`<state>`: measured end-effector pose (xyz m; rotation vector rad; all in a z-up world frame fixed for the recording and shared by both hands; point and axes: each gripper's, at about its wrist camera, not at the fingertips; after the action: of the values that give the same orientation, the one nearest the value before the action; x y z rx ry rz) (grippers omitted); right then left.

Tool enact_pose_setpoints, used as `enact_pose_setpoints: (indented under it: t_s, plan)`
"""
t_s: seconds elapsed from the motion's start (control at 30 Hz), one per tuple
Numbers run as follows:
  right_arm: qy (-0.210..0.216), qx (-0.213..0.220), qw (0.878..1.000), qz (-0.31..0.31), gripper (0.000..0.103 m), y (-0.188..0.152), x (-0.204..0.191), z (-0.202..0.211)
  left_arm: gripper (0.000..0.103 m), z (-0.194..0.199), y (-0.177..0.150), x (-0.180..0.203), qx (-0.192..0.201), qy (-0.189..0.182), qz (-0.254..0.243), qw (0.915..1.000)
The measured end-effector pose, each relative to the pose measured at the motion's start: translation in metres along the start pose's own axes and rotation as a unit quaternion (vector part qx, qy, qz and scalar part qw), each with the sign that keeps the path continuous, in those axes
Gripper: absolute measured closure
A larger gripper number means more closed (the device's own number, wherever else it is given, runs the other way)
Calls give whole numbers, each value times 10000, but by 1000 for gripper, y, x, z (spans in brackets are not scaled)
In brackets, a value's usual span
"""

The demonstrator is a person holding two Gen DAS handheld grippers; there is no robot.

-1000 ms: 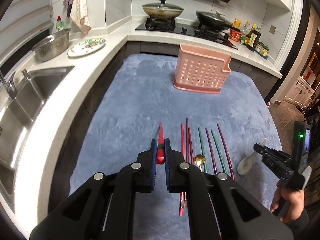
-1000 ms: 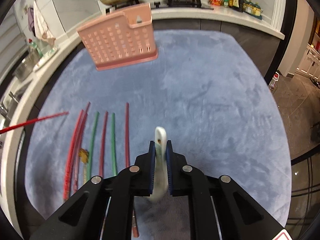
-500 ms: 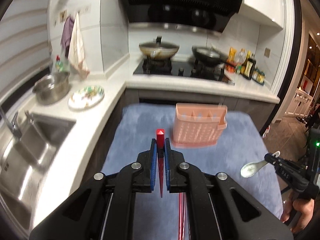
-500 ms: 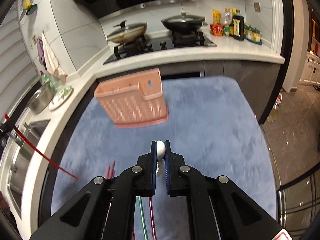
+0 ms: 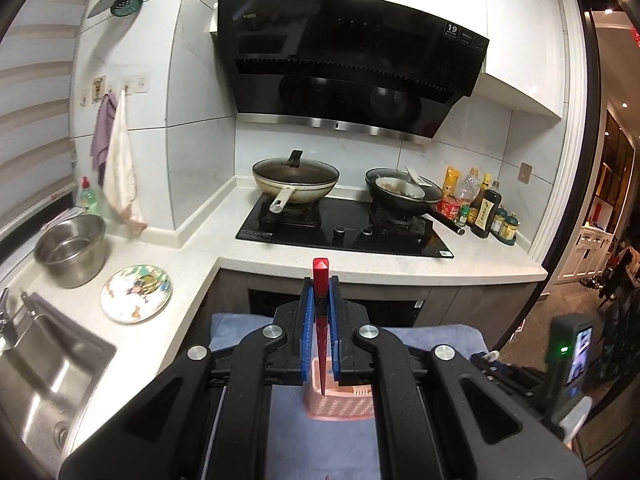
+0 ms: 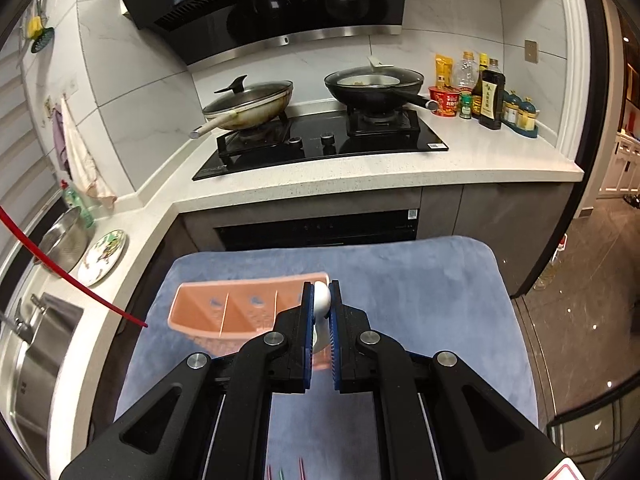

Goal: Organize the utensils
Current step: 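Lift the white spoon toward the pink holder with the right tool while the left carries the red chopstick there, then open the right tool to drop the spoon into the pink holder while the left drops the red chopstick in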

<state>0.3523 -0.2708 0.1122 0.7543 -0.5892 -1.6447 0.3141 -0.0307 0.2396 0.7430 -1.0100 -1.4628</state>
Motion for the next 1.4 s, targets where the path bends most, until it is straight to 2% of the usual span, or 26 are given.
enact_pose_setpoints:
  t_s: [0.23,0.57,0.7,0.77,0.87,1.13,1.4]
  plan:
    - [-46,-298,9995,14,96,7,-3,-56,96,-53,-5,2,-218,-24,94,9997]
    - [-122,-568,9983,81,95,-9,-5,-95,96,-111,-42,-3,-812,44,115,9966]
    - [-145,-459,9988,67,87,-8,-4,-90,93,-115,-49,-7,-806,293,105,9963]
    - [-140,-402,9991,30,79,-7,-3,-86,82,-114,-50,-10,-809,336,120,9961]
    - [-141,-316,9994,21,76,-7,-3,-76,72,-110,-51,-13,-800,435,129,9958]
    - [-82,-123,9999,57,64,-23,-4,-35,71,-85,-65,-16,-854,592,42,9946]
    - [-84,31,9997,227,56,-60,-7,20,69,-45,-92,-14,-945,698,-70,9931]
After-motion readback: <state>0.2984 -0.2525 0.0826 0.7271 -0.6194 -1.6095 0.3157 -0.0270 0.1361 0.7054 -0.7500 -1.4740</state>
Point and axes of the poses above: each gripper's, at about its wrist camera, not at the fingertips, and z roughly against the way its jaws point, x to its right, y to its top, and after that the axes turned 1 degree about -z, right-handed
